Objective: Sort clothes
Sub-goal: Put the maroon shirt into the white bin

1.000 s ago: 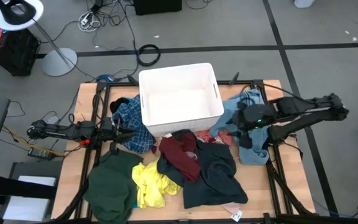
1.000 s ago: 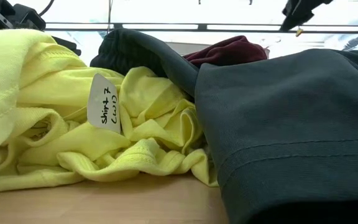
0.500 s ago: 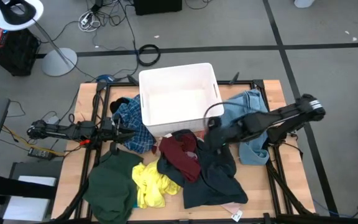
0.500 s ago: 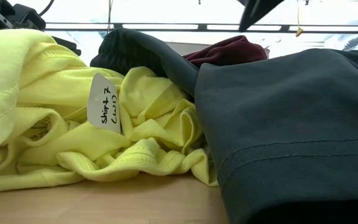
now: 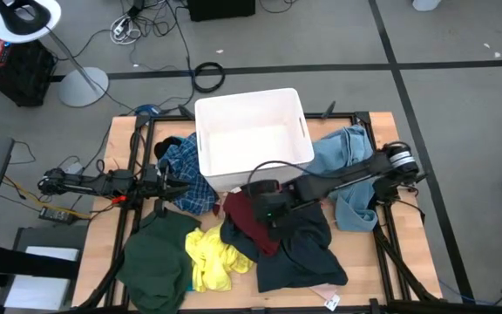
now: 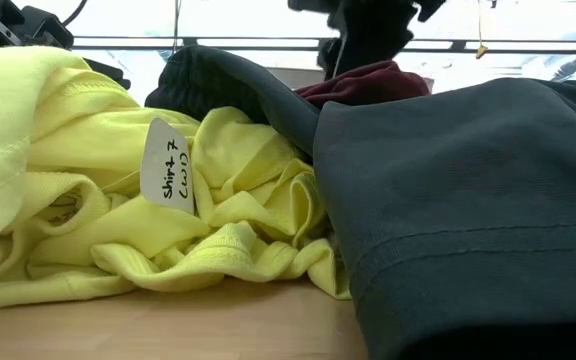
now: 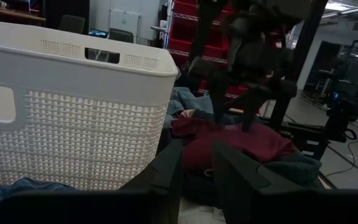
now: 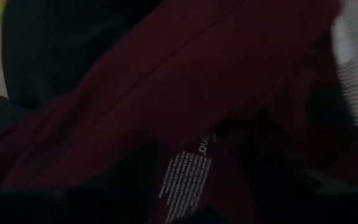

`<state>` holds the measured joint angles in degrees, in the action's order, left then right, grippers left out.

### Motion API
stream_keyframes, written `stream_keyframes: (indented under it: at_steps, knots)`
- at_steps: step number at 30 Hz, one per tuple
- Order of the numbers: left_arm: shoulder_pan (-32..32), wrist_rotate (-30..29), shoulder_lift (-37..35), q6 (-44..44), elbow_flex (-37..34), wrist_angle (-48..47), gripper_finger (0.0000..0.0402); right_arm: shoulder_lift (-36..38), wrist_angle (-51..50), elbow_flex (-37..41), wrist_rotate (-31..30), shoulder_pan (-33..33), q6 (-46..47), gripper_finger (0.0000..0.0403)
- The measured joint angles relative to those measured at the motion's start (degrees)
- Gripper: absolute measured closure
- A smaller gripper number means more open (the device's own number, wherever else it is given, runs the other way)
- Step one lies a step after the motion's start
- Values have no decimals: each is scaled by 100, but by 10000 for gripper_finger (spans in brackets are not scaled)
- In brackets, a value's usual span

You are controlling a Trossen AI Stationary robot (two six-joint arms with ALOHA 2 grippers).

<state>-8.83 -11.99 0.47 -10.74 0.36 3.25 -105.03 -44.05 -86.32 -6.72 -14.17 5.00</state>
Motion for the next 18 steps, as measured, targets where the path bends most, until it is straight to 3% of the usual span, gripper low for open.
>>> stream_keyframes:
  at_steps: [5, 11, 18]
  knots:
    - [-1, 0, 2, 0, 2, 0, 312, -308, 89, -4, 96, 80, 2, 208]
    - [0, 0, 0, -2, 0, 2, 312, -453, 52, -4, 94, 131, -133, 377]
    - [1, 0, 2, 0, 2, 2, 312, 186, -962, -418, -599, 126, -159, 397]
